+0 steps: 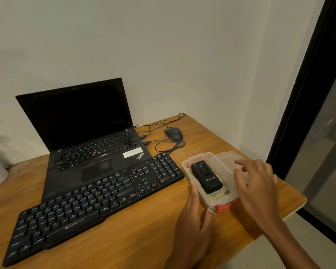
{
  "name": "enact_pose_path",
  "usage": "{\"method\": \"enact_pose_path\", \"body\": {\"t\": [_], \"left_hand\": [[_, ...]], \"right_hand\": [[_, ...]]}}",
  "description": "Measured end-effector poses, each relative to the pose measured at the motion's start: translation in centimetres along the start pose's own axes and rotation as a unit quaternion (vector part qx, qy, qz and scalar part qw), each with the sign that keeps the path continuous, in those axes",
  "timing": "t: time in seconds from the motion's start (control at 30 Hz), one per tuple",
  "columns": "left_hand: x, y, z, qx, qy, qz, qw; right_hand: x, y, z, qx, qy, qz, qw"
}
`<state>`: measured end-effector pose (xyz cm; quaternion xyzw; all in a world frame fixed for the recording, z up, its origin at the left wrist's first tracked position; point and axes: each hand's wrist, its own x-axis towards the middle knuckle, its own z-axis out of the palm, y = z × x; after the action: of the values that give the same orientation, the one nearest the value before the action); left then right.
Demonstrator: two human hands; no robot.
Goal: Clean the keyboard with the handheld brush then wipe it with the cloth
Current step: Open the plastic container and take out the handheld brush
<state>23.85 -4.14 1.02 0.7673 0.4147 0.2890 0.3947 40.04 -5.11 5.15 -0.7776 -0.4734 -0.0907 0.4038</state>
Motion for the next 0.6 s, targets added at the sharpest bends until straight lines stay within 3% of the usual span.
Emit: {"method": "enact_pose_path", "body": {"t": [0.13,0.3,0.5,0.6], "left_hand": [[0.0,0.3,-0.1,-0.003,-0.005,0.008,1.000],[0.0,0.2,-0.2,0.001,0.003,0.017,1.000],[0.0,0.1,-0.3,-0.017,0.011,0.012,1.000],[0.0,0.1,-0.3,-0.029,0.015,0.008,0.999]], "right_hand": [[-0.3,-4.0,1.2,0.011,-0.090,-0.083,0.992],[0.4,-5.1,3.3,-0.045,-0.208,-0.049,0.976],[0.8,-3.9,4.4,-0.061,-0.232,-0.029,0.970],[0.6,-3.7,4.5,-0.054,-0.191,-0.041,0.979]]}}
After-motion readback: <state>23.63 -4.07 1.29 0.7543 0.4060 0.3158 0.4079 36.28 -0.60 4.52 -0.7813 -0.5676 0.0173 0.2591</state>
